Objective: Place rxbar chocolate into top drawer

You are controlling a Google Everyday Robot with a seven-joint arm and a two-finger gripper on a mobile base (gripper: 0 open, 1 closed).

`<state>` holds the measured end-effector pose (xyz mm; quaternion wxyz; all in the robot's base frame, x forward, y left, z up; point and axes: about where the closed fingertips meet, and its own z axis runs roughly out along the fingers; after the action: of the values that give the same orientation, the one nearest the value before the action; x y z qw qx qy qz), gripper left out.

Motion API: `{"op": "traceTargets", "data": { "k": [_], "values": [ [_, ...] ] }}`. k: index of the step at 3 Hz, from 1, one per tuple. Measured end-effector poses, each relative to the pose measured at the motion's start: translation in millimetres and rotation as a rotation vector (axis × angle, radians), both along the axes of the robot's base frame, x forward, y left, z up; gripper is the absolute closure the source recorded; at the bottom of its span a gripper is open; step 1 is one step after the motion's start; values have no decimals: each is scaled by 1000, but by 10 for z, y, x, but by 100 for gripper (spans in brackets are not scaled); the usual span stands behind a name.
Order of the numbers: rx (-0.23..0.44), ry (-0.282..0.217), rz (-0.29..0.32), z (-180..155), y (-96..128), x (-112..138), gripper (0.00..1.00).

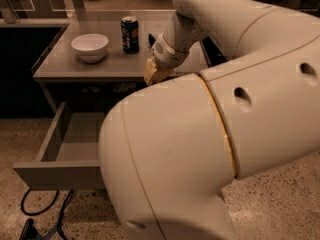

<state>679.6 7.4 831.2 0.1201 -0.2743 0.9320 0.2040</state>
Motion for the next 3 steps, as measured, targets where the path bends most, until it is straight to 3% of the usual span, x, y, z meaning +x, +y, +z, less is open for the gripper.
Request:
{"op": "traceTargets", "data": {
  "k": [1,2,3],
  "values": [
    [6,6,-17,-98,-30,-9,100],
    [6,105,38,-540,94,-135,100],
    [0,117,42,-598,108,-141,100]
  ]
}}
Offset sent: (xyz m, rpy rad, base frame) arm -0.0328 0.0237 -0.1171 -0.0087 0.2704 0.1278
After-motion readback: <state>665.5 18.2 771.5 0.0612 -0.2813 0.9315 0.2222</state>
